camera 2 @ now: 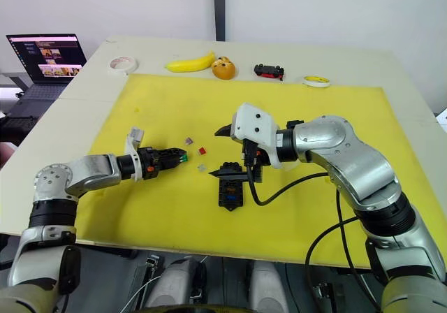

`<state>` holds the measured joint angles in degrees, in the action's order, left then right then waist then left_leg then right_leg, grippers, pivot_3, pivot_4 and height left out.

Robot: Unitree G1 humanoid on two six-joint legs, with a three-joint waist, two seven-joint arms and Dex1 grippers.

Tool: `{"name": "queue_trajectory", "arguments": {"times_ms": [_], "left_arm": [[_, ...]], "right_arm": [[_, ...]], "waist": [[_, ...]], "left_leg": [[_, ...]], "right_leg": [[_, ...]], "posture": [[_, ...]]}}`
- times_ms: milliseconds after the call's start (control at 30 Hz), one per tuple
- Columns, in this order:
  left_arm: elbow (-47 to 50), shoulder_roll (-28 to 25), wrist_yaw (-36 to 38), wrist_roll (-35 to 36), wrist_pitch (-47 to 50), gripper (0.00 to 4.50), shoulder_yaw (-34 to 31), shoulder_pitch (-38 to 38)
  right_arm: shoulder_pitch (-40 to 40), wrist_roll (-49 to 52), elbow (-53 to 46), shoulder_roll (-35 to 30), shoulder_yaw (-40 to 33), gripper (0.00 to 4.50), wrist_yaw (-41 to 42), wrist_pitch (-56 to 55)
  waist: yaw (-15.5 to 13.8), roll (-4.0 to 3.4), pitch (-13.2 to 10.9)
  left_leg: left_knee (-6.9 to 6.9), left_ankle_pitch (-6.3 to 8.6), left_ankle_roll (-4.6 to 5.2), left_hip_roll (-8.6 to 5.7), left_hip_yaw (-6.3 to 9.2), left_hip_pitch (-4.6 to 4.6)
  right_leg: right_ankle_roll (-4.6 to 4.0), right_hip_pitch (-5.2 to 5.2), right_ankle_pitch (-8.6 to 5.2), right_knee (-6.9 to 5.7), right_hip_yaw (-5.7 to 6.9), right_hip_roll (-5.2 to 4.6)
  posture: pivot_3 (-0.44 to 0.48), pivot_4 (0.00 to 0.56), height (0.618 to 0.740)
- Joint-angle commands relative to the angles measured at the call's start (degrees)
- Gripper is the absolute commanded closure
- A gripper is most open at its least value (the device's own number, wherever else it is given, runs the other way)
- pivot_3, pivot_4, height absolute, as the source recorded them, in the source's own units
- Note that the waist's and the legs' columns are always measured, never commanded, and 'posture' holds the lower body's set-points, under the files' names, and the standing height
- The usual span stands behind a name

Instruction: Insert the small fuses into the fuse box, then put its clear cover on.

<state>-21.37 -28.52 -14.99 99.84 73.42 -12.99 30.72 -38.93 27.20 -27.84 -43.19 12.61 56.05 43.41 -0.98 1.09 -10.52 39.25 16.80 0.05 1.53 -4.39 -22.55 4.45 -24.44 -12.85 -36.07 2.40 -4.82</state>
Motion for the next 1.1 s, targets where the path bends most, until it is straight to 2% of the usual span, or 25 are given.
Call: {"name": "queue_trajectory", "arguments": {"times_ms": [33, 133, 233, 267, 933, 967, 1100], "left_arm": [[-0.5, 0.96, 2.52, -3.06, 0.8, 2.81, 0.2, 0.39], [-0.86, 0.86, 4.25, -5.12, 1.54, 2.81, -0.15, 0.25], [-1.01, 0.74, 5.91, -7.81, 2.35, 3.7, -0.45, 0.04], [-1.07, 0.58, 6.55, -8.82, 2.59, 4.16, -0.59, -0.14], [-0.25, 1.35, 18.72, -25.01, 4.93, 4.16, -1.64, -0.39], [-0.3, 1.52, 18.93, -25.67, 4.99, 4.34, -1.79, -0.33], [0.62, 1.7, 20.27, -27.68, 5.45, 4.34, -2.58, -0.85]], "right_arm": [[-1.5, -0.2, -2.0, 0.02, -0.67, 0.0, -0.23, -0.39], [-1.54, -0.24, -2.11, 0.03, -0.62, 0.0, -0.29, -0.35], [-1.56, -0.24, -2.33, 0.04, -0.59, 0.0, -0.37, -0.28], [-1.59, -0.24, -2.37, 0.06, -0.58, 0.0, -0.41, -0.28], [-1.92, -0.2, -2.89, 0.07, -0.46, 0.0, -0.51, -0.16], [-1.95, -0.21, -2.85, 0.06, -0.44, 0.0, -0.51, -0.14], [-1.87, -0.01, -3.11, 0.02, -0.57, 0.0, -0.69, 0.13]], "waist": [[0.0, 0.0, 0.0], [0.05, 0.0, 0.0], [0.15, 0.0, 0.0], [0.21, 0.0, 0.0], [0.32, -0.03, 0.03], [0.29, -0.03, 0.03], [0.29, -0.04, 0.04]], "left_leg": [[0.0, 0.0, 0.01, -0.01, 0.0, 0.0], [0.0, 0.02, 0.03, -0.01, 0.0, 0.01], [0.0, 0.07, 0.12, 0.0, 0.0, 0.02], [0.0, 0.07, 0.13, 0.0, 0.0, 0.02], [-0.08, 0.09, 0.16, 0.13, -0.02, 0.11], [-0.08, 0.09, 0.16, 0.14, -0.02, 0.11], [-0.08, 0.1, 0.18, 0.16, -0.02, 0.11]], "right_leg": [[0.0, 0.0, 0.0, 0.0, 0.0, 0.0], [0.0, 0.0, 0.0, 0.0, 0.01, 0.0], [0.0, 0.0, 0.0, 0.0, 0.01, 0.01], [0.0, 0.0, 0.0, 0.0, 0.01, 0.01], [-0.01, 0.0, -0.01, -0.02, 0.0, 0.05], [-0.02, 0.0, -0.01, -0.01, 0.0, 0.05], [-0.02, 0.0, -0.01, -0.01, 0.0, 0.04]], "posture": [[0.0, 0.15, 0.737], [0.0, 0.15, 0.737], [0.0, 0.15, 0.737], [0.0, 0.15, 0.737], [0.0, 0.15, 0.737], [0.0, 0.15, 0.737], [0.0, 0.15, 0.737]]}}
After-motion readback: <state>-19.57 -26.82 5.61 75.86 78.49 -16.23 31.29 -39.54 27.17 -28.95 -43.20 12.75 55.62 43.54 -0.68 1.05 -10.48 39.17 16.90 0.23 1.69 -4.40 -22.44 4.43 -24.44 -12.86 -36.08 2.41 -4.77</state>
